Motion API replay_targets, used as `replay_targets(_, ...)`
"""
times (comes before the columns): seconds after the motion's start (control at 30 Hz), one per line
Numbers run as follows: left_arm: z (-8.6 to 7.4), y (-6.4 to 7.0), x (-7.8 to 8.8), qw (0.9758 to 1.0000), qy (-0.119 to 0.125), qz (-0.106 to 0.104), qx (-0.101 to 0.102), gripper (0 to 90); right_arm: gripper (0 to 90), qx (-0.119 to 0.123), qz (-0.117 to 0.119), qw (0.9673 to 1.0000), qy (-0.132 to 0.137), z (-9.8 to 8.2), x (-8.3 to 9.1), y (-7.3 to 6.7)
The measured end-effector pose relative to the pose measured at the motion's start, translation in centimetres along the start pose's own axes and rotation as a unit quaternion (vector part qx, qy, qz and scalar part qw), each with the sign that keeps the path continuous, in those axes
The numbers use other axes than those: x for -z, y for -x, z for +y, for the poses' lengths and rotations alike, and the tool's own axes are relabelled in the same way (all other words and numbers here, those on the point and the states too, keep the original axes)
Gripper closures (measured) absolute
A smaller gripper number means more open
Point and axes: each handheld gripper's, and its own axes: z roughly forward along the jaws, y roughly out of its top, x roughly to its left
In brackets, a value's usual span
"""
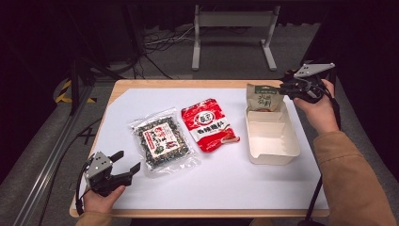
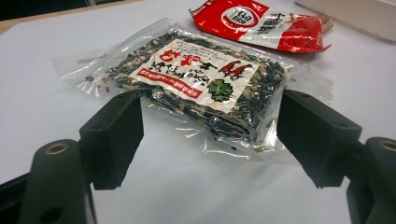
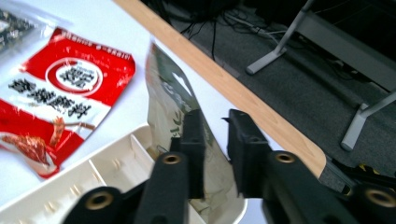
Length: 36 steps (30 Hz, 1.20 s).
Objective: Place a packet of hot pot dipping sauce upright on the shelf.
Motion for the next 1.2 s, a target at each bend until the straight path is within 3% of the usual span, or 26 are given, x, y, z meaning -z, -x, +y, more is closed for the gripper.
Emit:
replay_targets(0.1,0.1,0.0,-0.2,1.0000,-0.001,-0.003,0.001,22.8,60.3,-0.009,-0.012,0.9997,0.020,0.2,0.7,-0.1)
replay_targets(0.43,0.5,0.0,-0.8,1.0000,0.003,-0.008,-0.003,22.0,50.8,-0.029,-0.011,0.9979,0.056,0.7,2.7,-1.4)
replay_targets(0.53,0.6,0.1,-1.0,0.9999,0.002,-0.013,-0.005,21.9,46.1,-0.049,0.003,0.9963,0.070,0.8,3.4,-2.3)
replay_targets(0.6,0.7,0.1,-1.1,0.9999,0.005,-0.013,-0.007,21.9,45.9,-0.070,0.022,0.9936,0.086,0.9,3.9,-3.2)
replay_targets(0.87,0.8,0.2,-1.3,0.9998,0.003,-0.016,-0.010,21.8,45.4,-0.112,0.070,0.9863,0.099,1.4,5.1,-5.9)
replay_targets(1.07,0.9,0.3,-1.1,0.9998,0.004,-0.016,-0.009,21.8,45.0,-0.152,0.101,0.9787,0.094,1.8,4.5,-7.3)
replay_targets(1.2,0.8,0.4,-1.1,0.9998,0.004,-0.015,-0.009,21.8,42.8,-0.155,0.106,0.9789,0.080,2.1,3.6,-8.2)
